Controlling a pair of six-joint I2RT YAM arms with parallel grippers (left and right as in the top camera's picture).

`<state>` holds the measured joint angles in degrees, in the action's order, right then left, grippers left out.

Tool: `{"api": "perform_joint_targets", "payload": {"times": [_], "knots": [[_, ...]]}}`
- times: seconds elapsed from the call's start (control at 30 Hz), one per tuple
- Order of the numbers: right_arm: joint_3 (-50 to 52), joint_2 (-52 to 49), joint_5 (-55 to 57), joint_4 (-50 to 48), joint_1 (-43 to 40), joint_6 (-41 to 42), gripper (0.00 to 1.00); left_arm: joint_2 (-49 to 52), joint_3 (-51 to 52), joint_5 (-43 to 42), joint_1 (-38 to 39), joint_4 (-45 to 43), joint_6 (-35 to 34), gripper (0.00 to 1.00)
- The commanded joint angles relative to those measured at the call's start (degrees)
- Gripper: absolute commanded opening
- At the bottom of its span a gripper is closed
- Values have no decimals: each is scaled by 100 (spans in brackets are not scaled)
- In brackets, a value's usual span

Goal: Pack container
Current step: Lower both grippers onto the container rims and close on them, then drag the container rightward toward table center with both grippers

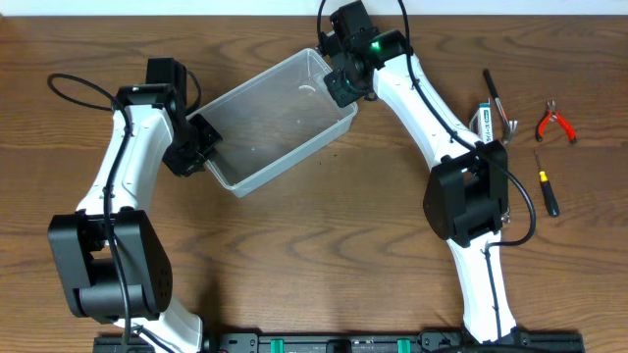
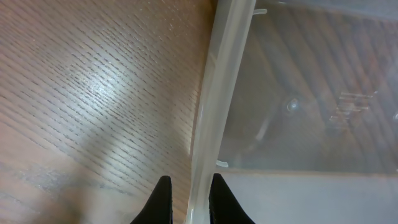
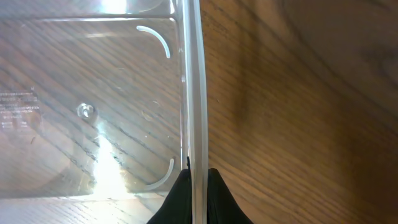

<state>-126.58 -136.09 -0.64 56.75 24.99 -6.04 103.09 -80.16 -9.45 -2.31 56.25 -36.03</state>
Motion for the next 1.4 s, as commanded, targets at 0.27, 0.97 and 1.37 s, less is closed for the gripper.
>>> {"api": "perform_joint_targets", "payload": {"times": [0.27, 0.97, 1.37], "knots": [[-101, 76, 66, 160, 26, -42, 2, 61, 17, 114, -24, -101, -24, 14], [-101, 76, 538, 378, 20, -39, 1, 61, 15, -588, -24, -426, 17, 6], [-103, 76, 691, 728, -55, 310, 1, 61, 11, -977, -22, -629, 341, 6]]}}
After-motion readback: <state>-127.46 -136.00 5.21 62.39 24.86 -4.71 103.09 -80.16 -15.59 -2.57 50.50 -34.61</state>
